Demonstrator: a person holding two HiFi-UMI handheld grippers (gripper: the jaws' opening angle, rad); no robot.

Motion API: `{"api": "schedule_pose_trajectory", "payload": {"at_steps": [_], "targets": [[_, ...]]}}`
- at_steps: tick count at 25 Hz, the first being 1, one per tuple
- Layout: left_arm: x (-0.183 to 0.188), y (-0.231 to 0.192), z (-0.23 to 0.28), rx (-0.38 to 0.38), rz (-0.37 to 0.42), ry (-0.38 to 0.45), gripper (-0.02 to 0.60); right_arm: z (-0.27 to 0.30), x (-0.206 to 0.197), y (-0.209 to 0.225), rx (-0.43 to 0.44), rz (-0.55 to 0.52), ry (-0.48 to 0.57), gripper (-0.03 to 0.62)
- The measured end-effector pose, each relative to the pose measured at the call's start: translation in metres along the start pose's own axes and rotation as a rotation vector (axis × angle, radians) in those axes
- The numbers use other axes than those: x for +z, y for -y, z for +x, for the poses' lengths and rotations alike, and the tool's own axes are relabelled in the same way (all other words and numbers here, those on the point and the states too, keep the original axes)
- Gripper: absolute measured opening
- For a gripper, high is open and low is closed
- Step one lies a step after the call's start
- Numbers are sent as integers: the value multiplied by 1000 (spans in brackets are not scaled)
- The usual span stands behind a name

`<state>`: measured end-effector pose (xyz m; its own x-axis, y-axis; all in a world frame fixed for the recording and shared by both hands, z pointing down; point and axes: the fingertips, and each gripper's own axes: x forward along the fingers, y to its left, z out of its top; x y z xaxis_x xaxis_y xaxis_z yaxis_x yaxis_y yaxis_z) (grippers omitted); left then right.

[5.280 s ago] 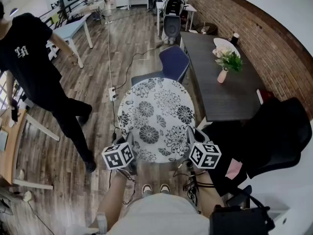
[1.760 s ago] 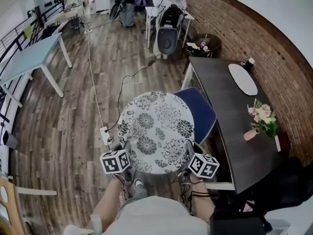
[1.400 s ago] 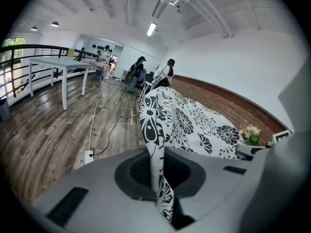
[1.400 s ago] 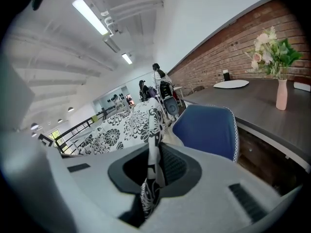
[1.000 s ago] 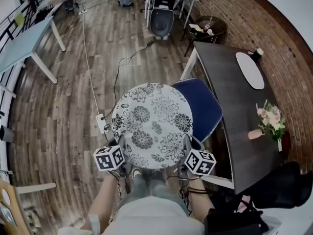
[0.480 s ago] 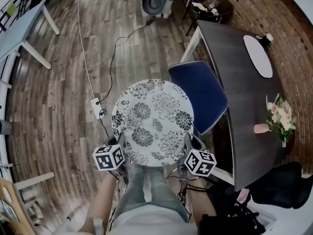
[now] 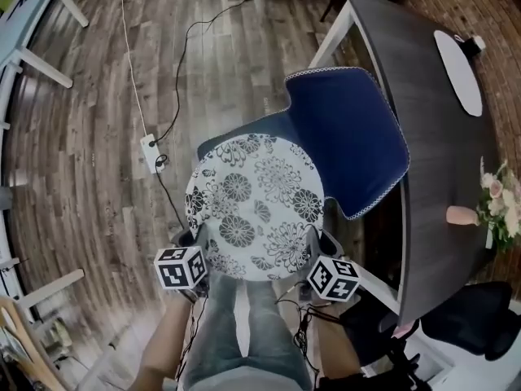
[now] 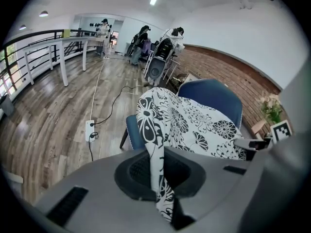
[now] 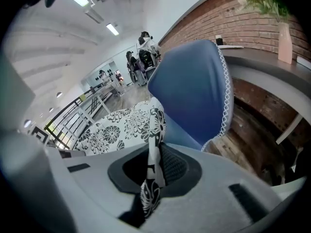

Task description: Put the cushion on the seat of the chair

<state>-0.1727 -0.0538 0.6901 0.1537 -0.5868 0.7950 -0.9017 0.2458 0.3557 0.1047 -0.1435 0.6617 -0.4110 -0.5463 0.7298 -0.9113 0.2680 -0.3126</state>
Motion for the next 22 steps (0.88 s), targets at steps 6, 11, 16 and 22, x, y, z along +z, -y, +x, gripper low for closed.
{"api": "schedule_pose_trajectory", "payload": {"at_steps": [6, 11, 16, 22], "targets": [[-39, -9, 26, 21, -30, -44, 14, 16, -34, 21, -7, 11, -44, 37], [-53, -6, 34, 19, -19, -67, 14, 19, -46, 31, -7, 17, -66, 37], [-53, -8, 45, 25, -15, -68, 14, 30, -47, 37, -6, 31, -65, 37], [-39, -19, 73, 25, -8, -28, 14, 60, -37, 47, -3, 32, -37, 37]]}}
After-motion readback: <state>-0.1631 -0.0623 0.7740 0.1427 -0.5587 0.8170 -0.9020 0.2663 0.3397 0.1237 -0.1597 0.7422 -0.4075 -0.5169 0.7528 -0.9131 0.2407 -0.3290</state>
